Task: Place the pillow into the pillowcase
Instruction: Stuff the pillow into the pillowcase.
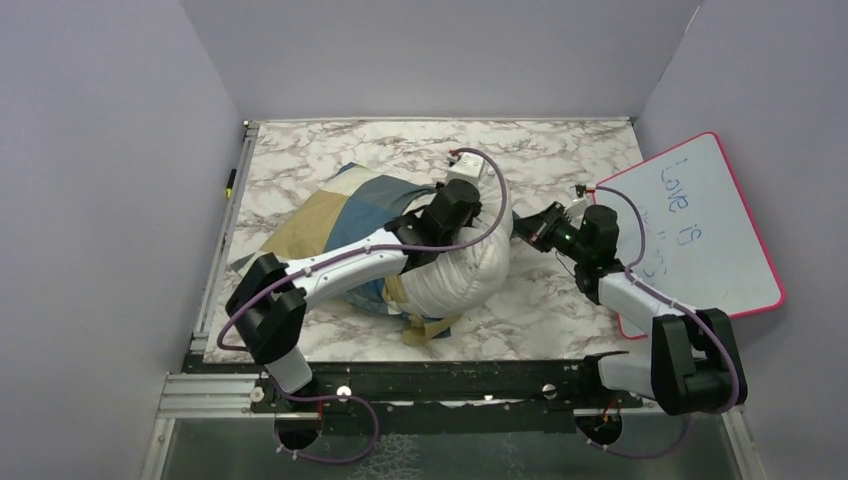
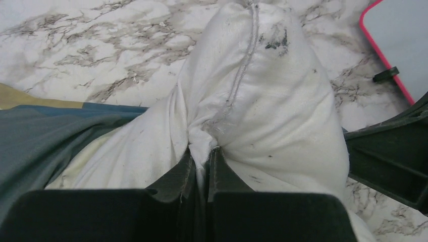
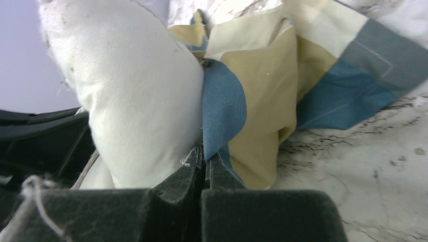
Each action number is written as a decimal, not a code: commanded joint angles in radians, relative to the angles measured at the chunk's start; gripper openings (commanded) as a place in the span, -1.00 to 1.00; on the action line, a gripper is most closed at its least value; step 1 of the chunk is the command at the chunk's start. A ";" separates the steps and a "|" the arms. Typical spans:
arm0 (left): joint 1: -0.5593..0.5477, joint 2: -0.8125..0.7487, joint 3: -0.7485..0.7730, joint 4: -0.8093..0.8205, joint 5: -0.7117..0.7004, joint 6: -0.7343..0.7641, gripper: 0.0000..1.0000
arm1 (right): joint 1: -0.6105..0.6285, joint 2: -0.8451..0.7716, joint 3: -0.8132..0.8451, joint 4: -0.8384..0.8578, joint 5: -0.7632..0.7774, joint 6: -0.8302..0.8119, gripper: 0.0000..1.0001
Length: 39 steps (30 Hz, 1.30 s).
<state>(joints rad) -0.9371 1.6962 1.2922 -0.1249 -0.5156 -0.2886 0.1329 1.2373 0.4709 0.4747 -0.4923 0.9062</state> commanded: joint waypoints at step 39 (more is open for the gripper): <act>0.262 0.233 -0.248 -0.048 0.023 0.155 -1.00 | -0.111 -0.023 0.423 0.404 -0.553 0.219 -0.99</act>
<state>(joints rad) -0.7662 1.7168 1.1587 0.3340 -0.3000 -0.2234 0.0299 1.3128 0.6411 0.7136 -0.8501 1.0721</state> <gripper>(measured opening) 0.070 0.008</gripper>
